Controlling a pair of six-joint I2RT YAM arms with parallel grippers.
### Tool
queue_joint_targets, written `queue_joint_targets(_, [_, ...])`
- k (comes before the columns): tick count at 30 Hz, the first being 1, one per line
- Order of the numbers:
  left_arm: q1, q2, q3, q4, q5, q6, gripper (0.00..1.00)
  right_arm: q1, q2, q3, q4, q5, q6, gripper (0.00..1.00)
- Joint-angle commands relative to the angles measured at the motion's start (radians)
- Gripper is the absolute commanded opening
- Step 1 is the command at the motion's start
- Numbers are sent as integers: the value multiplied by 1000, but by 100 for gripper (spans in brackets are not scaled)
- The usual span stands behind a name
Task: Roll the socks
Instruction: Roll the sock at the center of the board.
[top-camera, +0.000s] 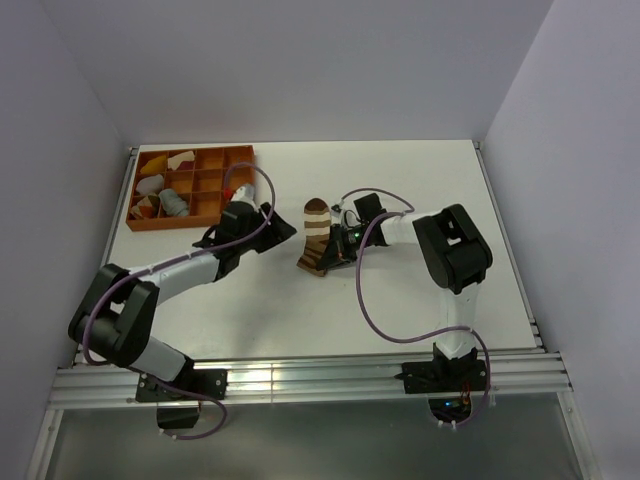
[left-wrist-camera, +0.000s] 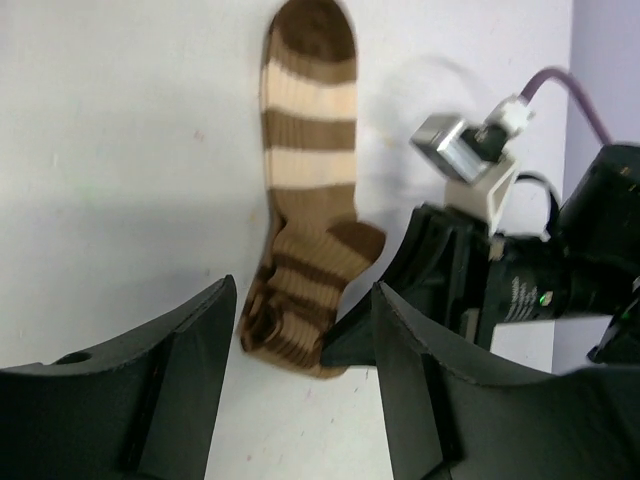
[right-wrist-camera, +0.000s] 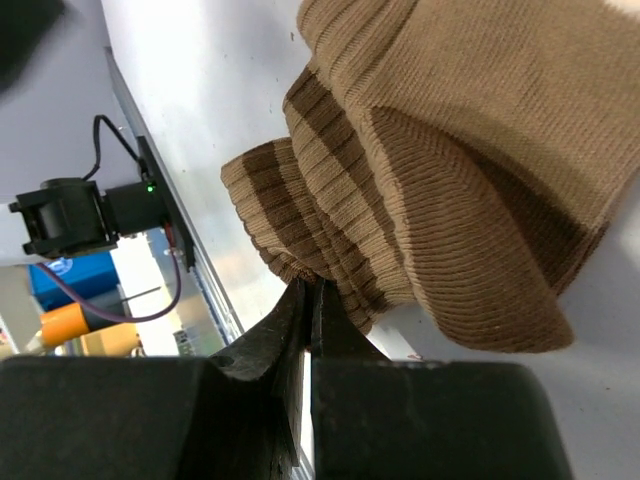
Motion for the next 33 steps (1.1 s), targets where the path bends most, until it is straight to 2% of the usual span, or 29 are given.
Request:
queue_joint_targets(1, [-30, -15, -78, 78, 5, -57, 60, -19, 44, 8, -44, 68, -7, 0])
queue_joint_targets(5, [-70, 20, -113, 115, 17, -62, 62, -22, 58, 19, -53, 71, -14, 0])
queue_joint_targets(6, [-76, 28, -113, 121, 19, -62, 67, -22, 59, 19, -55, 70, -16, 0])
queue_joint_targets(12, [-99, 103, -96, 137, 33, -50, 68, -24, 56, 14, -46, 76, -17, 0])
queue_joint_targets(25, [-101, 197, -58, 149, 34, -47, 58, -24, 59, -1, -30, 88, -20, 0])
queue_joint_targets(33, [-102, 234, -67, 155, 73, -65, 42, -24, 64, -1, -21, 93, -19, 0])
